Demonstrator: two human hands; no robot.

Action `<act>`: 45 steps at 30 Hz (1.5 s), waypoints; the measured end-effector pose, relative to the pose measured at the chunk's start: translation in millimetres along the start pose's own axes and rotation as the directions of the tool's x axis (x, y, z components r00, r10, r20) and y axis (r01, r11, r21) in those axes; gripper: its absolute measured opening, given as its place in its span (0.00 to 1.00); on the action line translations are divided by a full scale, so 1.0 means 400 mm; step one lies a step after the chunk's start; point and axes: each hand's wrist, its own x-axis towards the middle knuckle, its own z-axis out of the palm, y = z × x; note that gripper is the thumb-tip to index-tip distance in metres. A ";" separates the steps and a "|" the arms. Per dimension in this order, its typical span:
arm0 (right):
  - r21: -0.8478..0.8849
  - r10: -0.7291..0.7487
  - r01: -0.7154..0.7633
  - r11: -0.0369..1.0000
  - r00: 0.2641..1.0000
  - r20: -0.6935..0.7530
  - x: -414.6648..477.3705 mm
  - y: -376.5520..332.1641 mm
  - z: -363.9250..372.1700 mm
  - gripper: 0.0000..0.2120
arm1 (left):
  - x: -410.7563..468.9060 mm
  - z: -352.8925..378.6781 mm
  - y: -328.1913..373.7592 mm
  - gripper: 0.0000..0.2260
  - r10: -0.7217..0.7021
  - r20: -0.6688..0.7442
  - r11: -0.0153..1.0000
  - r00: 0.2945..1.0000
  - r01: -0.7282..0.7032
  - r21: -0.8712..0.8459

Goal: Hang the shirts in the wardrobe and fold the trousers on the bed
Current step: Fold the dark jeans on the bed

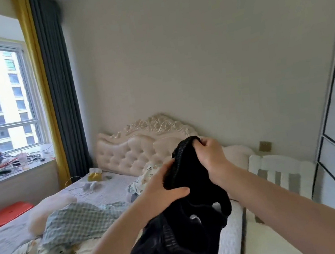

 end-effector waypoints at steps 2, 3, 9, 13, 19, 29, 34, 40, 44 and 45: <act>-0.010 -0.034 0.034 0.999 0.999 -0.024 0.028 -0.016 -0.058 0.18 | 0.038 0.019 0.018 0.26 -0.009 -0.029 0.998 1.000 0.010 0.057; -0.019 -0.052 0.051 0.998 0.998 -0.043 0.042 -0.023 -0.089 0.19 | 0.059 0.024 0.022 0.20 -0.007 -0.033 0.994 0.999 0.011 0.104; -0.056 -0.086 0.075 0.996 0.973 -0.212 0.118 -0.048 -0.314 0.14 | 0.156 0.053 0.075 0.24 0.022 0.231 0.821 0.973 -0.150 0.551; -0.079 -0.107 0.088 0.993 0.953 -0.283 0.171 -0.080 -0.465 0.12 | 0.205 0.088 0.185 0.33 0.247 0.384 0.548 0.890 -0.455 0.702; -0.287 -0.222 0.120 0.950 0.909 -0.353 0.248 -0.083 -0.680 0.12 | 0.283 0.149 0.385 0.28 0.279 0.610 0.124 0.742 -0.658 0.743; -0.503 -0.322 0.122 0.856 0.887 -0.332 0.291 -0.031 -0.902 0.20 | 0.432 0.224 0.597 0.22 0.126 0.562 -0.135 0.818 -0.547 0.826; -0.560 -0.335 0.093 0.823 0.876 -0.347 0.305 0.018 -0.975 0.21 | 0.463 0.276 0.667 0.31 0.106 0.555 -0.102 0.825 -0.547 0.831; -0.546 -0.305 0.098 0.832 0.903 -0.302 0.283 0.038 -0.977 0.05 | 0.540 0.314 0.688 0.18 0.468 0.430 0.269 0.772 -0.588 0.763; -0.632 -0.571 0.353 0.690 0.802 -0.176 0.216 0.059 -0.920 0.24 | 0.564 0.344 0.693 0.12 0.708 0.189 0.398 0.680 -0.607 0.688; -0.688 -0.641 0.426 0.587 0.764 -0.074 0.195 0.060 -0.900 0.23 | 0.565 0.353 0.698 0.11 0.745 0.107 0.437 0.658 -0.604 0.666</act>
